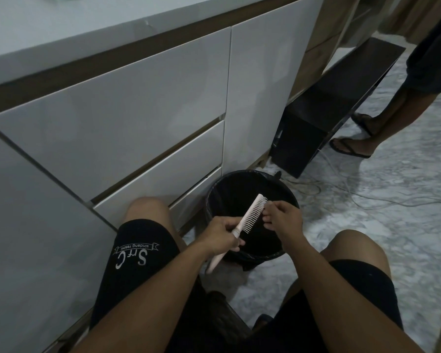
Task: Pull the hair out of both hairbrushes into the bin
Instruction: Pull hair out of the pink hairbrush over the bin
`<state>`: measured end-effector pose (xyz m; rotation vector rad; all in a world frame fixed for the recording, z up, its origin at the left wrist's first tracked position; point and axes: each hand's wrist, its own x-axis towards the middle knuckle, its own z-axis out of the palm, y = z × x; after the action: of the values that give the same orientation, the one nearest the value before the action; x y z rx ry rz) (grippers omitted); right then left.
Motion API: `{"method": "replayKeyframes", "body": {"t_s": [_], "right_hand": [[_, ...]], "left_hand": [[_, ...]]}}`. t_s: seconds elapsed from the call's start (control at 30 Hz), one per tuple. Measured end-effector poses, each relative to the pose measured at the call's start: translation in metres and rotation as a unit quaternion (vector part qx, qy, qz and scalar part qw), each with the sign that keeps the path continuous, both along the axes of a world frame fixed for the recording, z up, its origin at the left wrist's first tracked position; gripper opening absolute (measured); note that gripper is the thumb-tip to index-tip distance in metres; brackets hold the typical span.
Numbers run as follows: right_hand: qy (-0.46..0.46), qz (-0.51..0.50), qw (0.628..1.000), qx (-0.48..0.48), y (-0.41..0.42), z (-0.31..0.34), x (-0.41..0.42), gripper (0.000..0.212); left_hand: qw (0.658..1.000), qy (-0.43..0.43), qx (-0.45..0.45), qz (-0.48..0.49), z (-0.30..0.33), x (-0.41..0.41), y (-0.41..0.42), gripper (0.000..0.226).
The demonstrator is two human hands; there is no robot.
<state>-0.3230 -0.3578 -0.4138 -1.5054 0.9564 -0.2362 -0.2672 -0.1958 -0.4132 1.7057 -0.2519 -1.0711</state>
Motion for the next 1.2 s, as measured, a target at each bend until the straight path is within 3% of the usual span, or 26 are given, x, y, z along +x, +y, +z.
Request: {"method": "replayKeyframes", "body": {"t_s": [0.47, 0.63, 0.9, 1.1, 1.2], "right_hand": [[-0.024, -0.046, 0.999, -0.013, -0.003, 0.001, -0.001, 0.009], [-0.034, 0.037, 0.998, -0.039, -0.004, 0.005, -0.005, 0.017], [-0.020, -0.047, 0.998, -0.042, -0.011, 0.002, -0.002, 0.011], [-0.034, 0.026, 0.999, -0.026, -0.004, 0.004, -0.005, 0.013], [-0.031, 0.005, 0.999, -0.034, -0.004, 0.004, -0.004, 0.012]], "left_hand": [[1.000, -0.010, 0.004, -0.011, -0.006, 0.001, 0.001, 0.066], [1.000, -0.004, 0.015, 0.001, -0.001, 0.003, 0.001, 0.062], [0.999, 0.038, -0.018, 0.024, -0.003, 0.000, -0.002, 0.023], [0.993, 0.086, -0.040, 0.064, 0.001, 0.003, -0.002, 0.013], [0.994, 0.087, -0.037, 0.061, 0.000, 0.003, -0.002, 0.009]]}}
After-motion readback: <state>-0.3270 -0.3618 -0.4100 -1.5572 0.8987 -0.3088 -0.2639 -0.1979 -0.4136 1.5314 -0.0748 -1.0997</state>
